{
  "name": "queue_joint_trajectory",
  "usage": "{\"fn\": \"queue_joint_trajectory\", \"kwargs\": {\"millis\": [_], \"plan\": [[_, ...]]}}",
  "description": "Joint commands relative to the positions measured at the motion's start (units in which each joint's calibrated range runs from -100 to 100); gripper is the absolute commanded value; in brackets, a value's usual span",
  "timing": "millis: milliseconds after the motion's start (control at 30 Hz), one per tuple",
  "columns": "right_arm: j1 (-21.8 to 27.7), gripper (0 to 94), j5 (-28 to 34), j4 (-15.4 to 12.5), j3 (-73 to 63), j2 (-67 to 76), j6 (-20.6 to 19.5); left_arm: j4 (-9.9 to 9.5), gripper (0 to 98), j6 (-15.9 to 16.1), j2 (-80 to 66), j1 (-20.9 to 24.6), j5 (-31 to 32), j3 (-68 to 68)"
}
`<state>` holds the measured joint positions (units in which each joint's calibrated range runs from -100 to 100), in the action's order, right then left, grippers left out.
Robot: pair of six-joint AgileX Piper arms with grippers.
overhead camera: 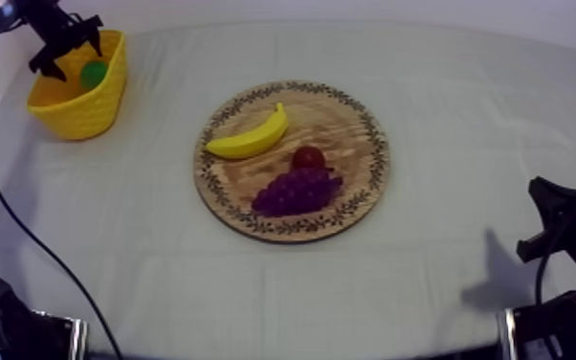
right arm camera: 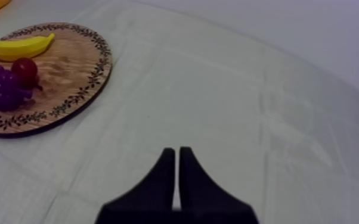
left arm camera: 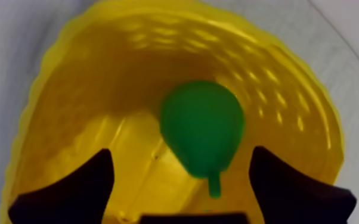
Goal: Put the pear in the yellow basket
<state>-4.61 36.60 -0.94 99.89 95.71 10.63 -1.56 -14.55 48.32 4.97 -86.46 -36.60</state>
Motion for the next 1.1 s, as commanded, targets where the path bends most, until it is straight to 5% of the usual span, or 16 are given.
{"fn": "queue_joint_trajectory", "kwargs": {"millis": [0,1067], "plan": [[0.0,0.4,0.0,0.0,0.0,0.0,0.0,0.07,86.8,0.0,-0.3,0.0,0.3,0.4],[0.0,0.4,0.0,0.0,0.0,0.0,0.0,0.01,74.8,0.7,-26.2,-2.8,-2.1,17.1]]}}
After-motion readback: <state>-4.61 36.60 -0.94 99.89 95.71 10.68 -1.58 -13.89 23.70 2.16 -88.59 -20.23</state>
